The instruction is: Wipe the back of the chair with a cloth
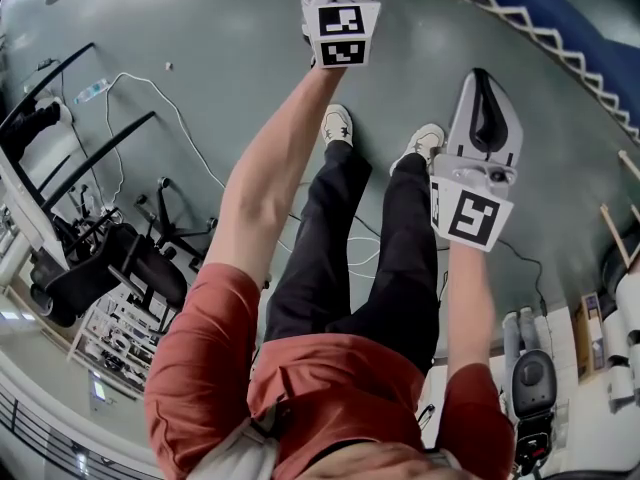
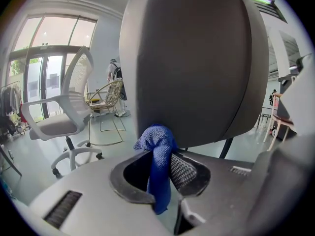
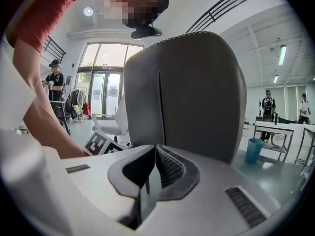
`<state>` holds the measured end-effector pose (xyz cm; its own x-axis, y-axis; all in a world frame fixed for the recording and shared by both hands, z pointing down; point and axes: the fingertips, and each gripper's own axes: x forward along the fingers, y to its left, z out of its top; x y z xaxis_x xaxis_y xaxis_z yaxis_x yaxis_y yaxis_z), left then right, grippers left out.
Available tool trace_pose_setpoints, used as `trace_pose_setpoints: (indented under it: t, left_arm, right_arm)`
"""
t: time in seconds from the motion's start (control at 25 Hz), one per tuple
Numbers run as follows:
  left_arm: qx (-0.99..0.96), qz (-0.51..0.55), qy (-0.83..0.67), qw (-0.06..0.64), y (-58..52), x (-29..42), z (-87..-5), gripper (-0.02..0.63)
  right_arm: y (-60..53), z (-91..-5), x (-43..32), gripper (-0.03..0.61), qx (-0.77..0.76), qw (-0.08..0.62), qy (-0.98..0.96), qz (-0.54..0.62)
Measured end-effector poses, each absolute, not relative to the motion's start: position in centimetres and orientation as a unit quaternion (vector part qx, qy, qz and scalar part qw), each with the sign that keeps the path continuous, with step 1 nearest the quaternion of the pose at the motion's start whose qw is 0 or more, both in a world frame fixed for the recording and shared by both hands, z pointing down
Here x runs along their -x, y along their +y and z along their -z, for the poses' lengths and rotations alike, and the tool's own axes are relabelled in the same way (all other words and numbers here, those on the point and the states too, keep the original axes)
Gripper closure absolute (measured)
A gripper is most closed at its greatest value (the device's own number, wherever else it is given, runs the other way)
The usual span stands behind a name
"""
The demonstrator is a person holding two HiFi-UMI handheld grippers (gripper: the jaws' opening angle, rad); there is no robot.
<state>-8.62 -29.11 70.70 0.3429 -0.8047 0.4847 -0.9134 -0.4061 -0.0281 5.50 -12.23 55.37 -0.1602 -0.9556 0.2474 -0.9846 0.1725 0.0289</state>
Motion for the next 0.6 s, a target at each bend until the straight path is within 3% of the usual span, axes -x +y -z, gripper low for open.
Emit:
trace_pose_setpoints:
  t: [0.6]
  left_arm:
    - [-0.819,-0.16,-0.538,0.117,-26.5,7.6,-60.8,0.526]
  right_arm:
    - [-10.3,-54.0,-5.6,0.554,-0.645,0.098,-0.754,-0.073]
